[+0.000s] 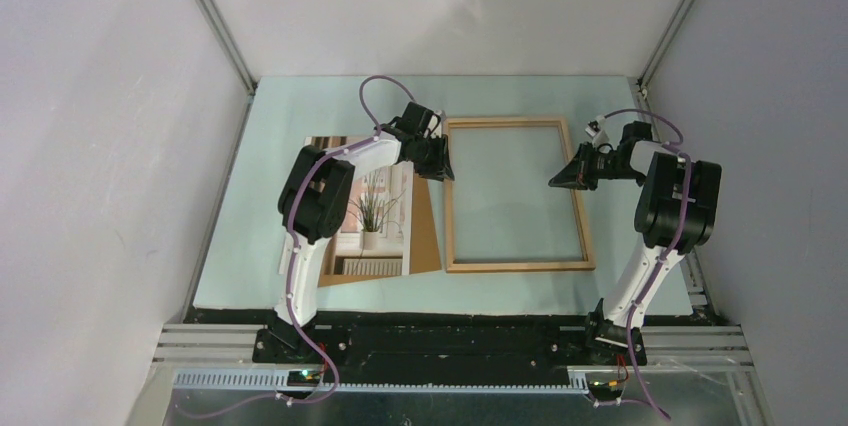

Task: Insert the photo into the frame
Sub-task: Place the photo frame item in the photo frame.

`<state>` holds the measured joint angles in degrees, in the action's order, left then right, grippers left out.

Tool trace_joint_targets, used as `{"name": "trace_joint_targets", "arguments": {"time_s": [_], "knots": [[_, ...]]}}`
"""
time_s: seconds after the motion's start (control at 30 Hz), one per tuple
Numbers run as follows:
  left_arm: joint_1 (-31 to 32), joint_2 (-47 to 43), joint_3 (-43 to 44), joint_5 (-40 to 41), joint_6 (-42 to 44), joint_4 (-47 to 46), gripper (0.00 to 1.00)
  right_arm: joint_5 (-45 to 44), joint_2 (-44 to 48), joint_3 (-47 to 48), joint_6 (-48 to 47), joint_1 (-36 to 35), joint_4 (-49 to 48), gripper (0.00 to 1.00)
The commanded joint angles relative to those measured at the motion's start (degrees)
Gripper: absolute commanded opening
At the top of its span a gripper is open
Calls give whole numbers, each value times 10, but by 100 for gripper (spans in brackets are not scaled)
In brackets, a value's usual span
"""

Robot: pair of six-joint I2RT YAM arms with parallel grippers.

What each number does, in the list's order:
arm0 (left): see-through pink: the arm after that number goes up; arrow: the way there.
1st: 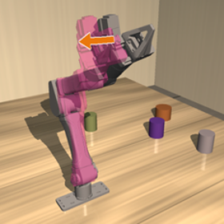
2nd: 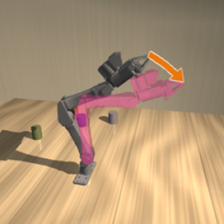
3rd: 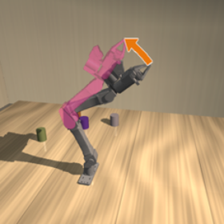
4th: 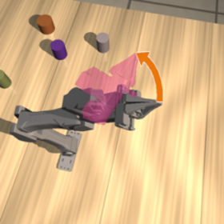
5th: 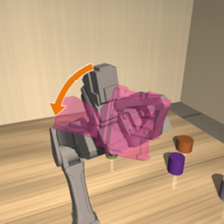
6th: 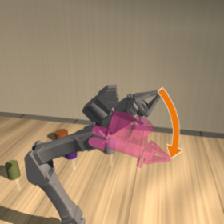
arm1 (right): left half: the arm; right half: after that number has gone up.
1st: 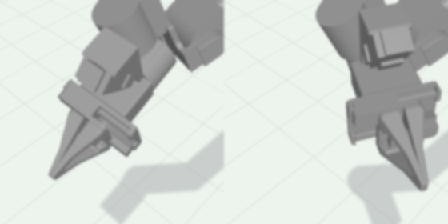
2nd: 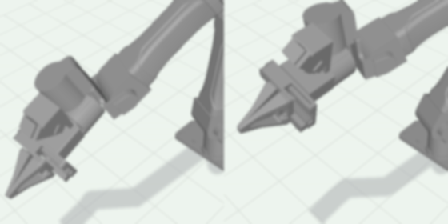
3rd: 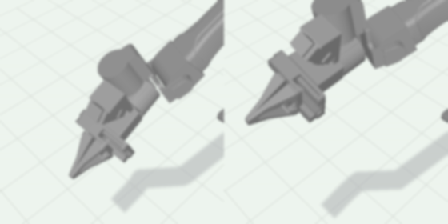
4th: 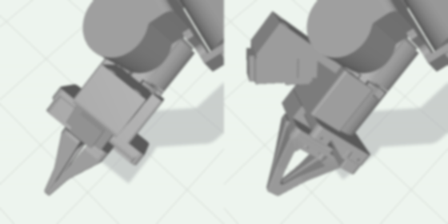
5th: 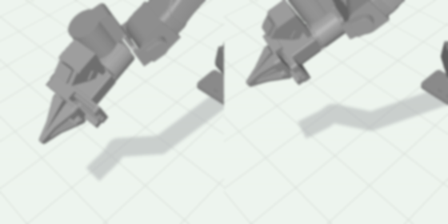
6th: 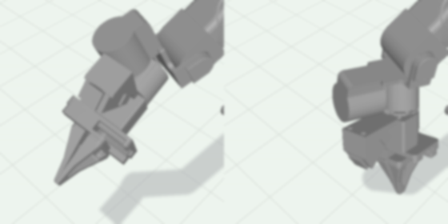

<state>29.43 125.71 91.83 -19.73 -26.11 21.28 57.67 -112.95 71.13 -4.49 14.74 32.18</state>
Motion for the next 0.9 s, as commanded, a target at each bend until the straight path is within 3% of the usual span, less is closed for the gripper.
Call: {"name": "trace_joint_targets", "arguments": {"time_s": [0.0, 0.43, 0.87], "knots": [[13, 5, 3, -43, -13, -13, 38, -6, -6, 1, -5, -21, -24, 0], [14, 3, -1, -43, -11, -13, 44, -20, -13, 27, -16, -42, -17, 3], [14, 3, -2, -44, -9, -14, 47, -36, -21, 38, -8, -50, -31, 14]]}}
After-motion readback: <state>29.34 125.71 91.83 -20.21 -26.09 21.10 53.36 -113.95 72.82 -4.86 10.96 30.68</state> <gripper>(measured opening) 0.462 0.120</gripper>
